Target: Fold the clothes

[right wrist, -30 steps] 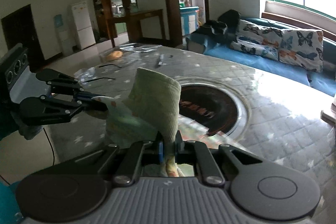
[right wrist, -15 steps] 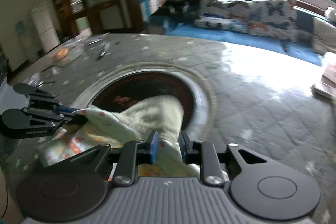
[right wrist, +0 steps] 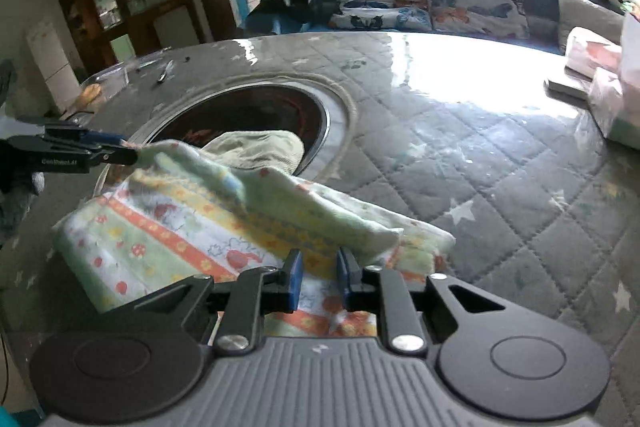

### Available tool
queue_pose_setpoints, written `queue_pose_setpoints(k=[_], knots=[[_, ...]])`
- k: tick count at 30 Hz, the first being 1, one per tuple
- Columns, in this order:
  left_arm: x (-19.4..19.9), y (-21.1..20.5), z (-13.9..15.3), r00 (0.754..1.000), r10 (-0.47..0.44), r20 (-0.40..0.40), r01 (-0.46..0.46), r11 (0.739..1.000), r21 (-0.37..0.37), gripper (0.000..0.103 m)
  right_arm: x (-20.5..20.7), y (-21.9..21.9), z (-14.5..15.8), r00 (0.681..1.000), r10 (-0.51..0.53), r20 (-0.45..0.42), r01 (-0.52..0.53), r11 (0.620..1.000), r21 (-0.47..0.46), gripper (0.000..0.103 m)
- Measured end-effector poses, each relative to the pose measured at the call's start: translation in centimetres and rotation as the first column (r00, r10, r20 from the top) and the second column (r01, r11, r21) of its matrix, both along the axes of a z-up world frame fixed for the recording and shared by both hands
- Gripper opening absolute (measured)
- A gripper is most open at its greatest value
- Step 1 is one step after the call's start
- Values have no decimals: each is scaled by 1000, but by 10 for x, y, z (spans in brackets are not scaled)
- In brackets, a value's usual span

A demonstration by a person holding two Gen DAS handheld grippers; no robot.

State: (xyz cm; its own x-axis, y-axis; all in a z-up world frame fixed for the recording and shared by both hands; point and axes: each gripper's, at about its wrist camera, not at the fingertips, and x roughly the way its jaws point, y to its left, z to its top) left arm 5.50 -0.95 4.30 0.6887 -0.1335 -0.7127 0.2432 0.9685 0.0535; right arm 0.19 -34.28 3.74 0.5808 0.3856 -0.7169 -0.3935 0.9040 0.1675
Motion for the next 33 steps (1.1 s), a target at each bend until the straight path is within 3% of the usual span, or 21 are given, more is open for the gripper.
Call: queue_pose_setpoints(k=[4, 11, 15, 24, 29, 33], knots=[[0, 10, 8, 998, 61, 9, -61, 998, -11, 36, 0, 7, 11, 1000, 2, 22, -2, 1000, -3, 18], [-12, -34, 24, 996, -89, 27, 91, 989, -118, 36, 17, 44, 20, 996, 74, 46, -75, 997, 26, 18], [-1, -57, 15, 992, -128, 2, 127, 979, -158, 36, 28, 58, 17, 995, 85, 51, -87, 995, 38, 18], [27, -57, -16, 994, -78, -77, 65, 985, -158, 40, 43, 65, -4, 998, 59, 38, -60, 998, 21, 16], [16, -56, -5, 996, -73, -53, 62, 983, -173, 37, 30, 67, 10, 994, 84, 64, -86, 996, 22, 17], [-7, -61, 11, 993, -114, 0, 112, 975, -190, 37, 11, 72, 18, 986, 156, 64, -157, 987, 19, 17]])
